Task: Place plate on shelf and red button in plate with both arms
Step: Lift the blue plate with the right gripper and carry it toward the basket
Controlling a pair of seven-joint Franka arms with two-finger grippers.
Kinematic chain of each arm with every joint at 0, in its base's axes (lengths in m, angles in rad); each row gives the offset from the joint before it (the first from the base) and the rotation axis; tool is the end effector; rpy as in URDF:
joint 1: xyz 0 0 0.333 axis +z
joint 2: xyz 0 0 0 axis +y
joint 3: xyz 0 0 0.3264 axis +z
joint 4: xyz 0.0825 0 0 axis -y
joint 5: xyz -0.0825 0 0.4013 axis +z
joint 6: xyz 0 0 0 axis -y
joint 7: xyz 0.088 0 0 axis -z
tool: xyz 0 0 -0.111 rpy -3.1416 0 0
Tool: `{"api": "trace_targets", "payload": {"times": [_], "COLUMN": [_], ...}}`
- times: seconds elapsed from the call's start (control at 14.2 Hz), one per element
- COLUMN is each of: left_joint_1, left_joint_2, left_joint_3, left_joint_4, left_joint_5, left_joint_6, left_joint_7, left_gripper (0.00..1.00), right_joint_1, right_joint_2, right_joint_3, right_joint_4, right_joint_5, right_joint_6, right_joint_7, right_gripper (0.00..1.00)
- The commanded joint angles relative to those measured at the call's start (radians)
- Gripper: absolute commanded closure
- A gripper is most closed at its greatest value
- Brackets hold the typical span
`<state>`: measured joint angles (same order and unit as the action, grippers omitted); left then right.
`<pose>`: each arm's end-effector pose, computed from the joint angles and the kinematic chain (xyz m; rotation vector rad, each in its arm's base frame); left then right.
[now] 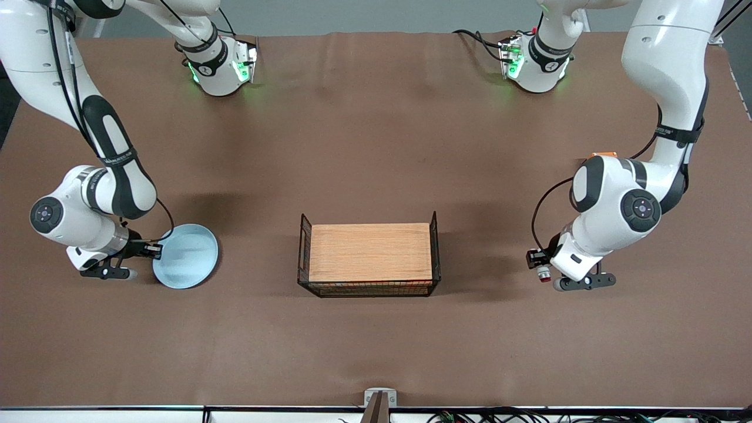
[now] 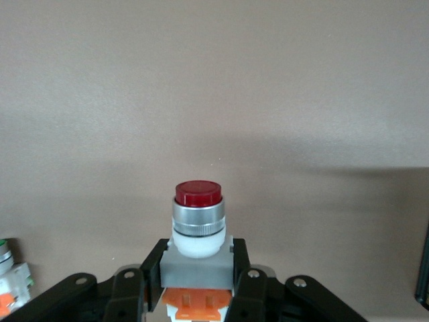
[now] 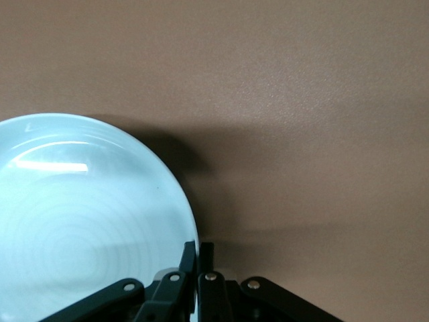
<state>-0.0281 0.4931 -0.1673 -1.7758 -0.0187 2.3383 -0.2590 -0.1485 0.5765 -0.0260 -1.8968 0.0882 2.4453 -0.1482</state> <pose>0.6722 -0.1235 0.2863 3.0301 0.1496 0.0804 0.6358 -0.1111 0.1845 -3.0930 0.1405 0.0316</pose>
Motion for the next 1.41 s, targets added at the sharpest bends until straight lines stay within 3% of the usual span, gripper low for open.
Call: {"api": "trace_targets", "payload": {"times": [0.0, 0.21, 0.57, 0.78, 1.06, 1.34], "left_joint_1": [-0.009, -0.009, -0.006, -0.009, -0.009, -0.007], "left_joint_2": [-0.016, -0.019, -0.018, -0.007, -0.004, -0.005], "left_joint_3": [0.003, -0.001, -0.001, -0.001, -0.001, 0.0], "left_joint_4": [0.006, 0.009, 0.01, 0.018, 0.018, 0.018], "left_joint_5": [0.002, 0.002, 0.002, 0.002, 0.003, 0.003], "left_joint_6": [-0.024, -0.025, -0.025, -0.025, -0.024, -0.025], "left_joint_7": [-0.034, -0.042, -0.04, -0.04, -0.04, -0.042], "left_gripper": [0.69, 0.69, 0.69, 0.69, 0.69, 0.69], "right_joint_1": [-0.011, -0.01, 0.01, 0.065, 0.228, 0.429], "right_joint_2": [0.0, -0.027, -0.19, -0.332, -0.478, -0.507], "right_joint_3": [0.009, 0.008, 0.009, 0.011, 0.011, 0.012], "right_joint_4": [0.096, 0.159, 0.162, 0.162, 0.191, 0.287], "right_joint_5": [0.085, 0.105, 0.105, 0.104, 0.102, 0.102], "right_joint_6": [-0.162, -0.272, -0.434, -0.59, -0.757, -0.835], "right_joint_7": [-0.004, 0.027, 0.234, 0.563, 1.075, 1.511], "right_gripper": [1.0, 1.0, 1.0, 1.0, 1.0, 1.0]}}
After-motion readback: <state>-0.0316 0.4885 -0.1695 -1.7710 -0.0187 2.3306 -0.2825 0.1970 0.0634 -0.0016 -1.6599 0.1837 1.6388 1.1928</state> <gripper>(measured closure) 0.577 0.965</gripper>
